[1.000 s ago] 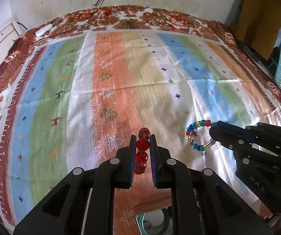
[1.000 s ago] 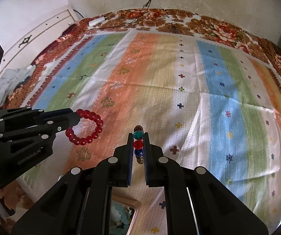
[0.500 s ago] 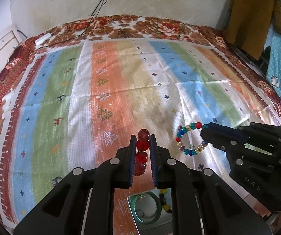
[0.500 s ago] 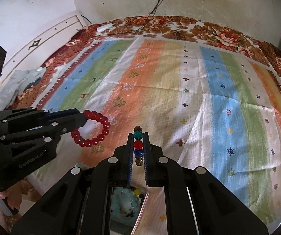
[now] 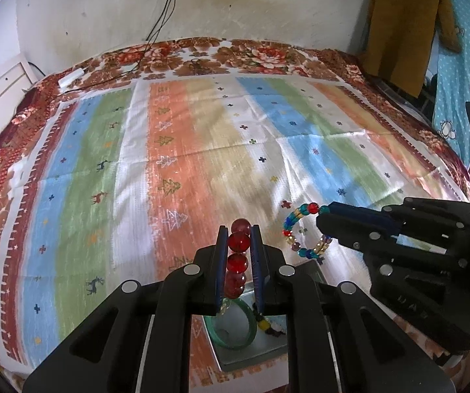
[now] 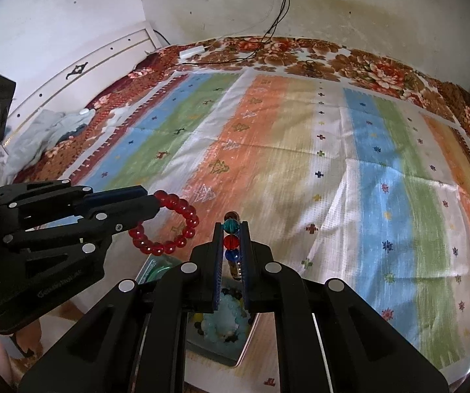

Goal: Organize jewelry
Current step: 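Carry red bracelet with left gripper over the tin while right carries multicolour bracelet, then open both grippers over the tin, releasing red and multicolour bracelets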

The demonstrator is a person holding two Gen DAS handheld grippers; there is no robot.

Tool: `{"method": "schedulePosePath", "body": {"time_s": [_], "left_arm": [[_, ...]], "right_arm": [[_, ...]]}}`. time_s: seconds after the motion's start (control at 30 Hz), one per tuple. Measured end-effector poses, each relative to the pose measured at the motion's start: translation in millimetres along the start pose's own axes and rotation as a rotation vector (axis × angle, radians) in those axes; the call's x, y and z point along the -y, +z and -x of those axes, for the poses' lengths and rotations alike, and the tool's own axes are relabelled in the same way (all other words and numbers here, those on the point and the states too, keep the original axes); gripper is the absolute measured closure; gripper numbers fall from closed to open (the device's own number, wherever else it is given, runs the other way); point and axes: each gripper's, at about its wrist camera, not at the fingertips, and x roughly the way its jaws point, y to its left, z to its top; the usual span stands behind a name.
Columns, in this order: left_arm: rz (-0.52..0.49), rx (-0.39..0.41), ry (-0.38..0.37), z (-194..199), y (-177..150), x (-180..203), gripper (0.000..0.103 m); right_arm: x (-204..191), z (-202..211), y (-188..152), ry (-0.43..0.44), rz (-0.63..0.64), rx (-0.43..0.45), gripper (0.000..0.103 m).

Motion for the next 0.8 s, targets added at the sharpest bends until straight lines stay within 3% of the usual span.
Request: {"method": "schedulePosePath", "body": {"time_s": [0.6,0.7,0.77,0.8], "left_arm": [[-0.012,-0.040,-0.010,7,-44,8,0.090],[0.025,-0.072,-0.050,3,-49,3,0.090],[0.039,-0.068,-0.046,4,-51,-1,0.089],[0.045,-0.067,-0.045,5,-53,-3,0.089]], "right_arm": [[-10,0,-42,0.045,0.010,-0.061,0.093],[-6,0,-46,0.057,-0.003,-0.062,0.092],[-3,3,-47,0.058,-0.012,-0.055,0.087],[-1,5,-48,0.060,-0.012,-0.052,0.076]]}}
